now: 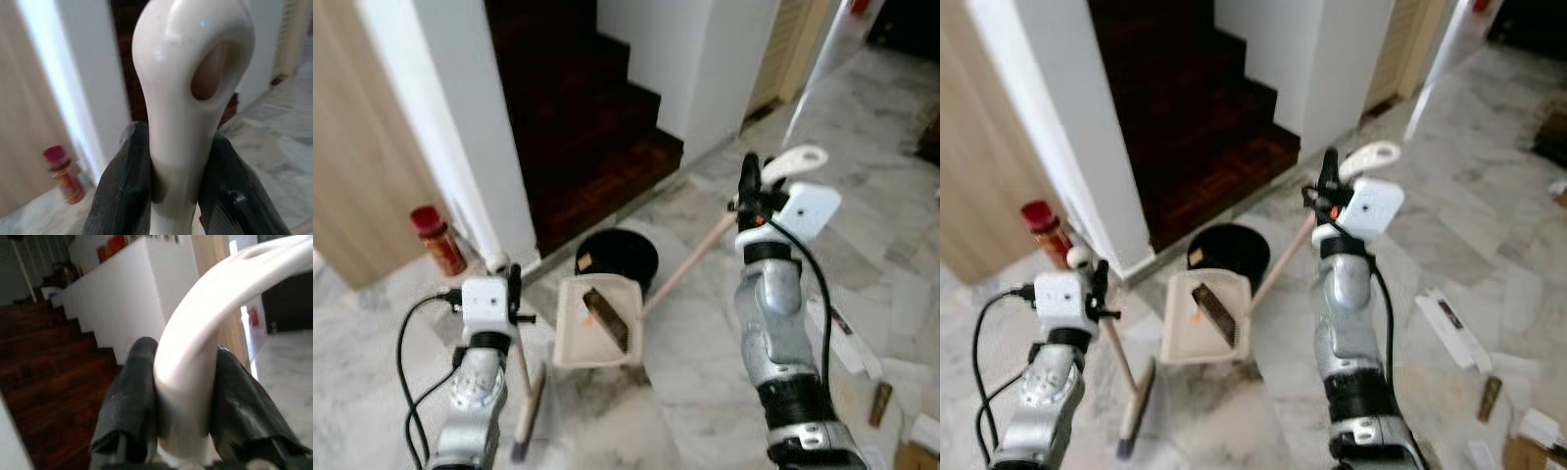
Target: Sweep floor
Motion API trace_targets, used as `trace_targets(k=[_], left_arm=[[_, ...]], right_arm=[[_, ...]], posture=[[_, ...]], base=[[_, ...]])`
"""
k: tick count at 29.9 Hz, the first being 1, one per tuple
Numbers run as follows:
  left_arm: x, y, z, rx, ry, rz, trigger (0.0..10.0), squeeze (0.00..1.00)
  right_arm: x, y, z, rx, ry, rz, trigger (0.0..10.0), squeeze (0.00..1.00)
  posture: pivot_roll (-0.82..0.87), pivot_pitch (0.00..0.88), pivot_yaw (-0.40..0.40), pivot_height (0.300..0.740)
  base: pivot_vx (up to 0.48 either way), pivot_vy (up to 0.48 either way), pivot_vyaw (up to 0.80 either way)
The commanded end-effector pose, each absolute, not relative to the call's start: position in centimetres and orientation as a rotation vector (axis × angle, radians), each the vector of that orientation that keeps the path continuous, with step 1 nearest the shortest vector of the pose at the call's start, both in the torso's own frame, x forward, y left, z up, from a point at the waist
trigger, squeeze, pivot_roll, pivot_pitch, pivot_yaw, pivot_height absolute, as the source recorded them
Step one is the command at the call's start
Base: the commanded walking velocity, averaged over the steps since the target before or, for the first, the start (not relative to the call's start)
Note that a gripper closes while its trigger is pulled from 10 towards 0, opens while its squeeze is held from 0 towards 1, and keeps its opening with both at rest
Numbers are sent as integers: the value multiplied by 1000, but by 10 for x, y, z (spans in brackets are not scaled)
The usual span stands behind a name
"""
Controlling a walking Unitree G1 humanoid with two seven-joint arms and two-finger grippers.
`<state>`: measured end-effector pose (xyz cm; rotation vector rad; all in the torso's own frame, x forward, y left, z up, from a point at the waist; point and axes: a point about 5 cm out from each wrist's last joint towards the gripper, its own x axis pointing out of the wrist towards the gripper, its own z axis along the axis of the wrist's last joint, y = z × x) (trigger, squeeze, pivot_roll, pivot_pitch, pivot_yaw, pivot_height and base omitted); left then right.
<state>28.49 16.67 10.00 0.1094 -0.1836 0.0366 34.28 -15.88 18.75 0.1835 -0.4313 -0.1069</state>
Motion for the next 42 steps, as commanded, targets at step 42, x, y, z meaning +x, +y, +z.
trace_targets(k=[42], left_arm=[[289, 172, 115, 101, -257, 74, 10000, 0]], right_arm=[[338, -143, 251, 278, -631, -26, 10000, 0]], posture=[[82, 0, -43, 740]], base=[[289, 0, 67]])
